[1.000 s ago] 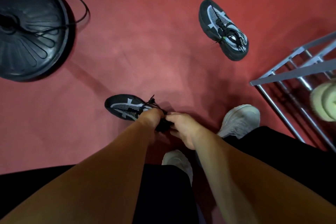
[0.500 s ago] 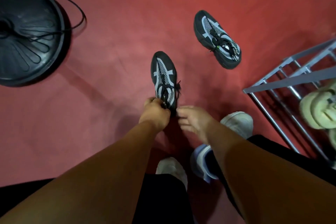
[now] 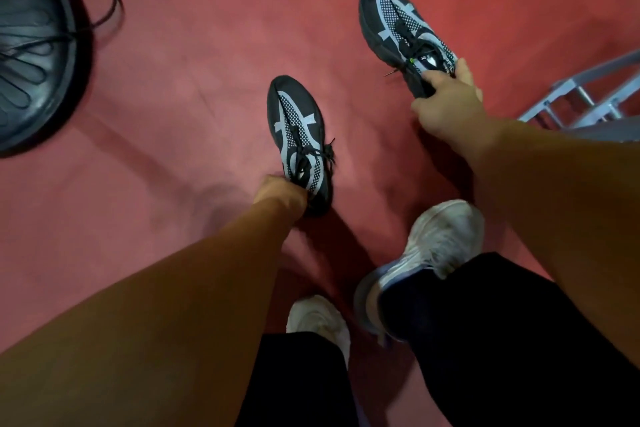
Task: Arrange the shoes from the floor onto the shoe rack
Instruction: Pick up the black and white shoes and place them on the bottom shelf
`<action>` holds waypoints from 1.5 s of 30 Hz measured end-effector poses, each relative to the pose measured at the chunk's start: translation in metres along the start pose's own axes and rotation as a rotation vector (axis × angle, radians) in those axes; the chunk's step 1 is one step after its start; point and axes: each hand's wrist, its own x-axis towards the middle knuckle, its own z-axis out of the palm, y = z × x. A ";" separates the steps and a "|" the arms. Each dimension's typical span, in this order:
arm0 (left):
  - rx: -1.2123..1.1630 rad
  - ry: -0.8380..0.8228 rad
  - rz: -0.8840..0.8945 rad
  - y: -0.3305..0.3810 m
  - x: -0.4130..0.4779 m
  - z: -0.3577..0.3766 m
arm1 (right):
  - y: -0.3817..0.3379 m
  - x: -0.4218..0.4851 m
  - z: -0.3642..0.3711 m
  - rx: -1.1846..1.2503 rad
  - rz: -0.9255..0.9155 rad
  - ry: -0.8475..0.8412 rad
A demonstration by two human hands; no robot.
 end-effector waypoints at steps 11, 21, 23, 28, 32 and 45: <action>-0.049 0.058 0.040 0.001 -0.018 -0.003 | -0.016 -0.035 0.024 0.011 0.053 0.052; -0.348 0.015 -0.028 -0.018 -0.027 -0.014 | 0.000 -0.098 0.050 0.321 0.222 -0.725; -0.361 -0.011 -0.025 -0.022 -0.025 -0.014 | 0.012 -0.092 0.060 0.480 0.383 -0.508; -0.394 -0.119 -0.084 -0.025 -0.020 -0.008 | 0.010 -0.111 0.094 0.587 0.617 -0.620; -0.395 -0.214 -0.168 -0.025 -0.022 -0.004 | 0.005 -0.132 0.124 0.803 0.626 -0.418; -0.635 -0.507 -0.125 0.013 -0.082 -0.023 | -0.004 -0.186 0.062 1.055 0.692 -0.578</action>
